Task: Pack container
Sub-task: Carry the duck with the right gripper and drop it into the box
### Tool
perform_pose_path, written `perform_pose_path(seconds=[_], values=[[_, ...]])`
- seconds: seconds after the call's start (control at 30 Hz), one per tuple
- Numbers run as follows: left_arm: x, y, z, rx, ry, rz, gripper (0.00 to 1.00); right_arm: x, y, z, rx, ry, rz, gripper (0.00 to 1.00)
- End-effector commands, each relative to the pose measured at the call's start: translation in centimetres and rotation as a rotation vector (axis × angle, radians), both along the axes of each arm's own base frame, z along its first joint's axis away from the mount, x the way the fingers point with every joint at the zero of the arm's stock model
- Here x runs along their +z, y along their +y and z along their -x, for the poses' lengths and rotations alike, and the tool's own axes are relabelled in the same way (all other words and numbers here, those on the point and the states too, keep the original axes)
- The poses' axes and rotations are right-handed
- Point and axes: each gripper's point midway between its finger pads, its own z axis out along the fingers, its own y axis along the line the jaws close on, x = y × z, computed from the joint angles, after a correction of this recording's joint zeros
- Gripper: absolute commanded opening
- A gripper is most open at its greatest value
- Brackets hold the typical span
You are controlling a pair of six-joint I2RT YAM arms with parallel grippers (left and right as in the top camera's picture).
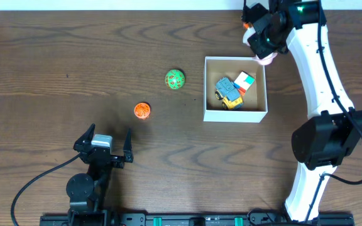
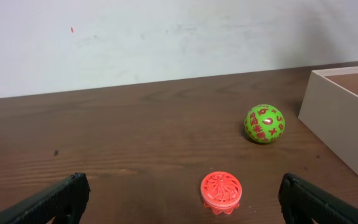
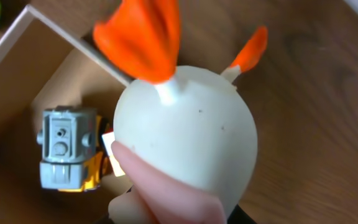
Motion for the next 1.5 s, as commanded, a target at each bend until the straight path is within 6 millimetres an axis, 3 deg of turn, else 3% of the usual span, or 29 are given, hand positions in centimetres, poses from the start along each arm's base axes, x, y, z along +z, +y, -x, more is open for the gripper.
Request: perform_pose_path(seconds=[0.0, 0.37, 0.7, 1.23, 1.37, 1.47], values=[[-1.6, 0.0, 0.1, -0.003, 0.049, -0.004, 0.98, -1.9, 1.3, 0.8, 0.067, 0.05, -0.031, 0.25], [-1.6, 0.0, 0.1, -0.003, 0.048, -0.004, 0.98, -3.9, 3.6, 2.4, 0.19, 0.103, -0.042, 0.33], [-1.6, 0.0, 0.1, -0.003, 0.049, -0.004, 0.98, -4.1, 3.6, 2.6, 0.189, 0.11, -0.041, 0.45], [-1.6, 0.0, 0.1, -0.003, 0.048, -0.004, 0.98, -4.1, 3.3, 2.4, 0.134, 0.112, -0.038, 0.49], [-1.6, 0.0, 0.1, -0.003, 0.049, -0.004, 0.98, -3.6, 3.8, 2.2, 0.101, 0.102, -0.059, 0.52], [-1.6, 0.0, 0.1, -0.003, 0.048, -0.004, 0.98, -1.7, 5.4, 1.9, 0.076, 0.068, -0.11, 0.57]])
